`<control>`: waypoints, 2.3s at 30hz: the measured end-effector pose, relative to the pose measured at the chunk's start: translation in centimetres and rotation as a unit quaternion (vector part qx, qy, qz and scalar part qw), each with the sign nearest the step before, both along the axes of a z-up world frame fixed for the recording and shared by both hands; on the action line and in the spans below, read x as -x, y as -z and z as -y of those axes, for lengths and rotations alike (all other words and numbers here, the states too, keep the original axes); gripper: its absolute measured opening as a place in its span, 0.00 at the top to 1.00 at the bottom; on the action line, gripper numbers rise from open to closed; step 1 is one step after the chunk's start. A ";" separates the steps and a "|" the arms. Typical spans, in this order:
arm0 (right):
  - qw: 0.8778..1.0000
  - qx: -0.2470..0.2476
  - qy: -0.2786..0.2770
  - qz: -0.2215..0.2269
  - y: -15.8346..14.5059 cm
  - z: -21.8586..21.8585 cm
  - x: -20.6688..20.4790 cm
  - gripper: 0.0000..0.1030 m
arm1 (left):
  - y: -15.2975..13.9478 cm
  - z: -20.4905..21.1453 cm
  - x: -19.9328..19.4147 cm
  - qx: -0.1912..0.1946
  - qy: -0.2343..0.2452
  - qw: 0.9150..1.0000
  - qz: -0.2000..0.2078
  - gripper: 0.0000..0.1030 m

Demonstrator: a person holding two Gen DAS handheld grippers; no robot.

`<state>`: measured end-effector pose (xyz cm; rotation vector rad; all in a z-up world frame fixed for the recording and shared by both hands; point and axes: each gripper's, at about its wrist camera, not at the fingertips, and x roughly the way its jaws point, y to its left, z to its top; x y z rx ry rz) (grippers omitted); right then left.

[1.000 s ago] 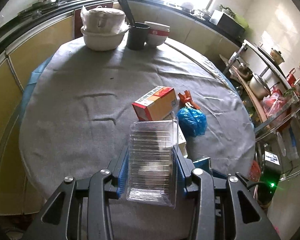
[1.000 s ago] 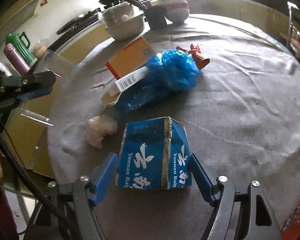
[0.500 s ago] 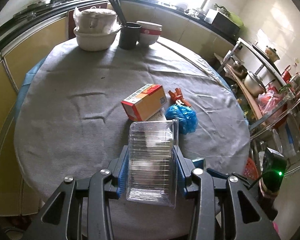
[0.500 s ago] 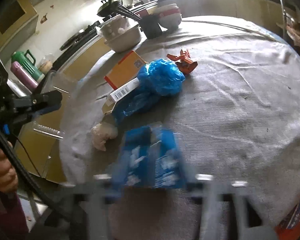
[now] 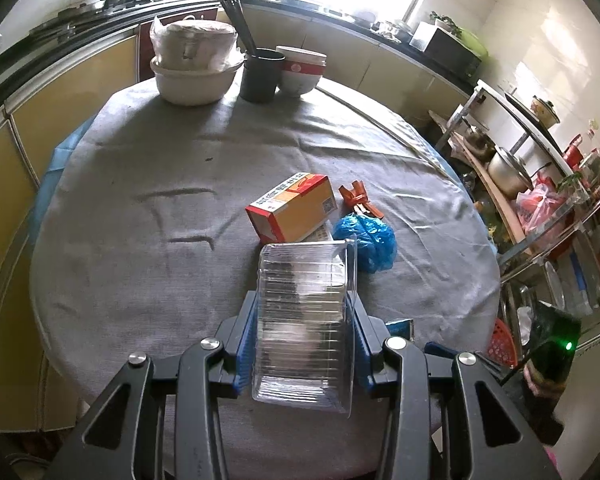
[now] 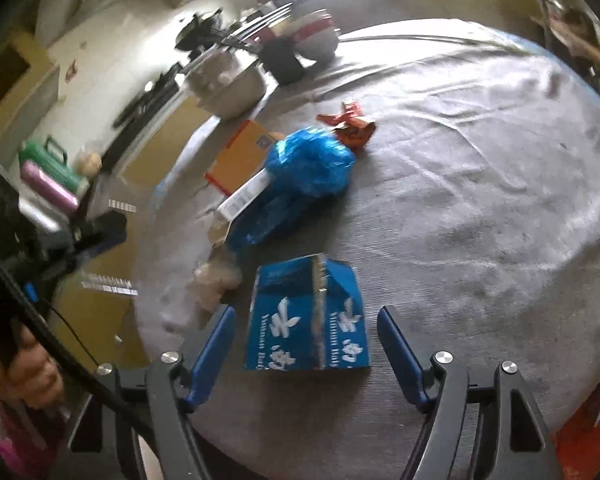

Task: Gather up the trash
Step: 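Carry the clear tray with left tool while right tool carries the blue box to the basket, then open left tool over the red basket while right tool drops the blue box in, then move both tools back to the table, right tool toward the blue plastic bag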

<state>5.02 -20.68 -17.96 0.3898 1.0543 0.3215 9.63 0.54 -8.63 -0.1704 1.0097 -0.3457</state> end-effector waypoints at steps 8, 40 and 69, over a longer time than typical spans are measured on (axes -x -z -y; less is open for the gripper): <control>0.995 0.100 -0.025 -0.001 1.5 -3.6 -0.8 0.26 | 0.0 -0.3 0.2 -0.002 0.002 1.000 0.000 0.58; 0.962 -0.051 0.268 0.019 -0.1 23.8 13.8 0.35 | 0.1 22.0 4.5 -0.010 0.276 0.961 -0.001 0.58; 0.926 -0.133 0.353 0.009 1.3 29.5 18.5 0.29 | 2.9 23.8 7.7 -0.053 0.307 0.950 -0.012 0.37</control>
